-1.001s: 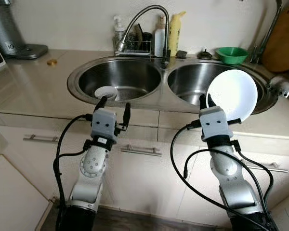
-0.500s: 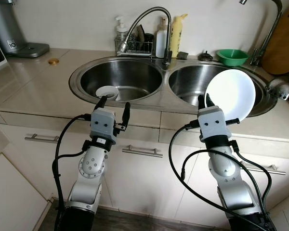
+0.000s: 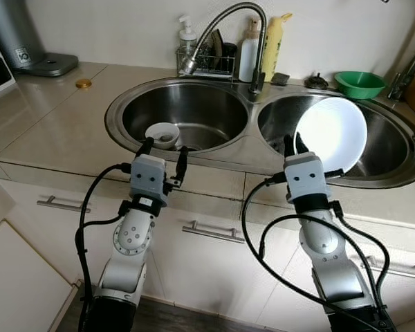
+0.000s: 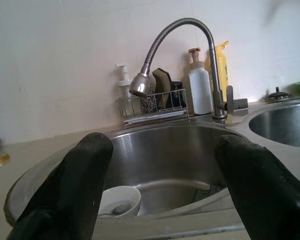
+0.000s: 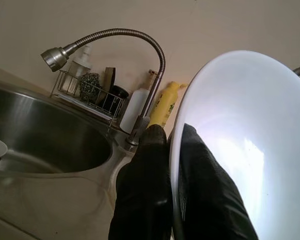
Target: Kitchen organization
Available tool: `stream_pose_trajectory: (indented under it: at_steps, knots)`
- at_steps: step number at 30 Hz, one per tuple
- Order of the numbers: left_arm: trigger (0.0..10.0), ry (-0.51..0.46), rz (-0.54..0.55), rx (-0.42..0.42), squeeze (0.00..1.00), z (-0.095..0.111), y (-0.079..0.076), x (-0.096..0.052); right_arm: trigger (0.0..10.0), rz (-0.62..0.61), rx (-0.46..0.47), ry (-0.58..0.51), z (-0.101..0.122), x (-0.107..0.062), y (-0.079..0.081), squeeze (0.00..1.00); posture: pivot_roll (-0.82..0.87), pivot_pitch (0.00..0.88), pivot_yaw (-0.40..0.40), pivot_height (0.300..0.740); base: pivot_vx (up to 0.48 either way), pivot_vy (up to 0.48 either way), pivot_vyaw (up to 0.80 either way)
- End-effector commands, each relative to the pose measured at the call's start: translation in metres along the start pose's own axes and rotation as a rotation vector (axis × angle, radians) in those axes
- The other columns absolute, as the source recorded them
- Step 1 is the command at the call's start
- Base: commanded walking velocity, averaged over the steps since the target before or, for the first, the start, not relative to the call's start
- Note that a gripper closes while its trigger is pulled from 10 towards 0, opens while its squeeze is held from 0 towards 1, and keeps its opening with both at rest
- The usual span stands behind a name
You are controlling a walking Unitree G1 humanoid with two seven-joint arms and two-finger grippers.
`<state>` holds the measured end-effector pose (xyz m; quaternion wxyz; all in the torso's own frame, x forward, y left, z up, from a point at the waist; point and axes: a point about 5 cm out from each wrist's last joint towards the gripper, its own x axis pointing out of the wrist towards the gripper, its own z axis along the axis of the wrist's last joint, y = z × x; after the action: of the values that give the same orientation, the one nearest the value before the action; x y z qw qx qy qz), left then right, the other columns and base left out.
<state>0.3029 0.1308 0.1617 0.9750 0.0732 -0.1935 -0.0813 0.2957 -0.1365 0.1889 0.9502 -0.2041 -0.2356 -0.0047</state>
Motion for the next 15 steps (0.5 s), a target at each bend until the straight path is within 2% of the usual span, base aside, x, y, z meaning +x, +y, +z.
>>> stream_pose_trajectory:
  at_steps: [1,10,15]
  knots:
    - [10.0,-0.039,-0.012,-0.003,0.0,0.0081,-0.0037,0.0039,0.0,-0.022,-0.006,-0.016,0.0015,0.0002,-0.0069,0.0,0.04,0.0,0.002,0.74,0.281,0.0,0.0]
    - [10.0,-0.04,-0.02,-0.006,0.0,0.0081,-0.0048,0.0045,0.0,-0.023,-0.006,-0.015,0.0011,0.0002,-0.0067,0.0,0.04,0.0,0.005,0.74,0.275,0.0,0.0]
    - [10.0,-0.044,-0.029,-0.015,0.0,0.0085,-0.0064,0.0042,0.0,-0.019,0.0,-0.002,-0.0001,0.0007,-0.0064,0.0,0.04,0.0,0.004,0.74,0.0,0.0,0.0]
